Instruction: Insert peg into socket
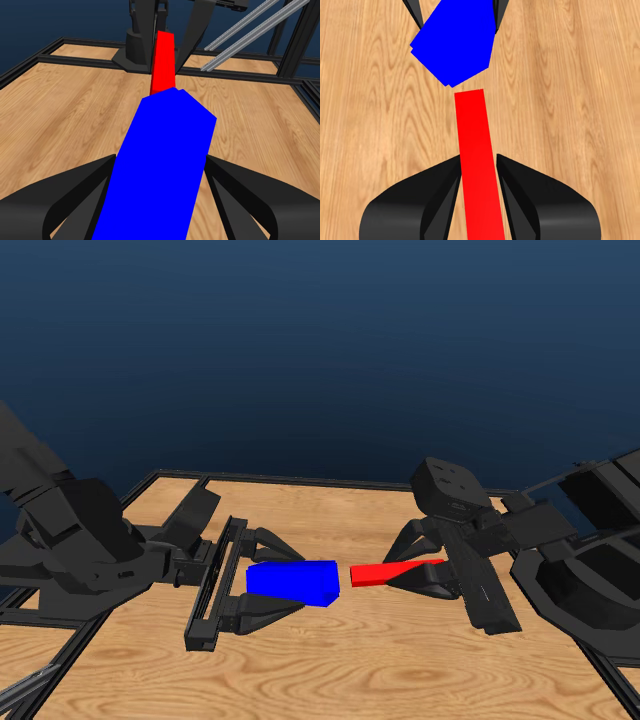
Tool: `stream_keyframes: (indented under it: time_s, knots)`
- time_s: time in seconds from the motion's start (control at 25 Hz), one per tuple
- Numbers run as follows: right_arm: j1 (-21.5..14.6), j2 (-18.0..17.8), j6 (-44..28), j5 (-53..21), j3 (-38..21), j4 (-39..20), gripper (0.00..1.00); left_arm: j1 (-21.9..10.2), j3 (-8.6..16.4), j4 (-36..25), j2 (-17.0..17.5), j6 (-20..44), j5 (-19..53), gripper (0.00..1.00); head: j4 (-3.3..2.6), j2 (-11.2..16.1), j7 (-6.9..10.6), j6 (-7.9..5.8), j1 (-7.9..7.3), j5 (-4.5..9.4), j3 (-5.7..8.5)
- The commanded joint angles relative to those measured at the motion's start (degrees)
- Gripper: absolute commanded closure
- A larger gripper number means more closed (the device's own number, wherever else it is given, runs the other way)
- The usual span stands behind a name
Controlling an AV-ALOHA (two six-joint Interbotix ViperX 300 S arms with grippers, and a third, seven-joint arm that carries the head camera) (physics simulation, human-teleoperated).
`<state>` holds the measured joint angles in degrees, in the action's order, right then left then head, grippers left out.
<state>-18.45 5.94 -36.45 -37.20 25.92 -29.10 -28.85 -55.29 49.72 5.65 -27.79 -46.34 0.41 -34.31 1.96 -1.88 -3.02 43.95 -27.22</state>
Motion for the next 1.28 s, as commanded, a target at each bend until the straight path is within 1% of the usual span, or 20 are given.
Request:
stream_keyframes:
  time_s: [0.04,0.08,0.12,0.16,0.2,0.24,0.32,0.48,0.52,0.56,0.64,0.72,0.8,0.84,0.88,0.96,1.0,1.04,1.16,1.28]
  knots:
    - [-1.4,-0.8,-6.0,-6.9,-4.2,-4.2,1.0,-0.4,0.8,-0.3,-0.4,-0.8,-1.9,1.0,0.07,-0.1,0.42,-0.17,-0.53,-0.43,0.46]
    - [-2.3,-1.6,-6.1,-7.2,-4.8,-4.6,1.0,-0.1,1.4,0.5,0.0,-0.4,-3.3,1.0,0.09,-0.1,0.43,-0.24,-0.65,-0.47,0.44]
    - [-2.8,-1.8,-7.0,-7.9,-5.7,-5.3,1.0,-0.5,0.3,0.2,-1.2,-0.8,-2.9,1.0,0.12,-0.2,0.5,-0.26,-0.76,-0.4,0.42]
    - [-2.7,-2.8,-7.6,-7.7,-7.2,-5.8,1.0,0.9,0.5,0.9,-0.5,-0.8,-3.1,1.0,0.12,-0.2,0.55,-0.3,-0.84,-0.4,0.41]
    - [-3.4,-2.1,-7.8,-9.1,-6.9,-6.3,1.0,-0.9,1.7,0.1,0.7,-0.5,-3.3,1.0,0.13,-0.2,0.59,-0.32,-0.88,-0.41,0.4]
    - [-3.5,-2.8,-7.3,-9.6,-8.0,-6.1,1.0,0.0,1.8,0.0,0.1,0.1,-3.7,1.0,0.14,-0.2,0.61,-0.38,-0.95,-0.41,0.4]
    - [-4.1,-3.1,-8.3,-10.4,-8.8,-7.4,1.0,-0.1,0.3,0.5,-1.0,-0.2,-1.5,1.0,0.15,-0.2,0.7,-0.44,-1.05,-0.36,0.37]
    - [-5.1,-4.4,-8.1,-11.9,-9.8,-7.8,1.0,0.6,0.2,0.4,-1.0,0.2,-3.2,1.0,0.13,-0.2,1.0,-0.62,-1.16,-0.44,0.36]
    - [-4.5,-5.3,-8.4,-11.0,-10.4,-7.8,1.0,0.3,0.9,-0.2,-0.8,0.6,-3.3,1.0,0.15,-0.2,1.02,-0.64,-1.25,-0.45,0.35]
    - [-4.4,-4.6,-8.2,-9.9,-9.7,-7.2,1.0,0.6,0.0,-0.2,-1.8,0.7,-3.3,1.0,0.18,-0.1,0.93,-0.66,-1.38,-0.48,0.35]
    - [-3.5,-5.8,-8.7,-9.0,-10.8,-6.3,1.0,0.5,1.6,-0.6,-0.5,0.6,-3.4,1.0,0.25,-0.1,0.77,-0.71,-1.62,-0.5,0.35]
    - [-4.0,-7.2,-8.2,-7.7,-10.1,-6.2,1.0,1.0,0.5,-0.5,-1.6,0.2,-2.8,1.0,0.28,0.0,0.76,-0.79,-1.78,-0.48,0.36]
    - [-2.2,-7.9,-7.7,-5.9,-10.8,-5.7,1.0,1.3,0.9,-0.5,-1.4,-0.6,-2.4,1.0,0.31,0.1,0.69,-0.85,-1.95,-0.4,0.34]
    - [-2.1,-8.2,-7.8,-5.7,-11.1,-5.8,1.0,1.5,2.2,-1.5,-0.4,0.7,-2.6,1.0,0.33,0.1,0.67,-0.85,-2.0,-0.43,0.34]
    - [-1.6,-8.8,-7.4,-5.0,-11.3,-5.6,1.0,1.5,0.9,-0.8,-1.5,1.5,-3.4,1.0,0.33,0.2,0.64,-0.91,-2.07,-0.47,0.36]
    - [-0.6,-9.6,-6.2,-2.5,-12.0,-4.9,1.0,2.1,2.3,-1.3,-0.2,-1.9,1.4,1.0,0.35,0.3,0.62,-0.95,-2.17,-0.59,0.4]
    - [-0.1,-10.2,-5.3,-2.3,-12.7,-4.3,1.0,1.9,2.7,-1.7,-0.9,0.6,-2.0,1.0,0.36,0.4,0.61,-0.94,-2.21,-0.5,0.42]
    - [0.2,-10.5,-4.7,-2.1,-13.3,-3.9,1.0,1.9,1.7,-1.6,-2.0,0.5,-1.0,1.0,0.37,0.4,0.57,-0.94,-2.24,-0.53,0.43]
    - [1.8,-12.3,-2.9,0.3,-14.6,-2.6,1.0,2.4,3.3,-2.5,-1.8,1.7,-1.4,1.0,0.34,0.6,0.6,-0.88,-2.13,-0.62,0.48]
    - [3.3,-14.2,-1.2,3.8,-16.0,-0.1,1.0,2.5,2.1,-3.1,-3.6,2.2,-0.3,1.0,0.33,0.7,0.55,-0.76,-2.01,-0.73,0.54]
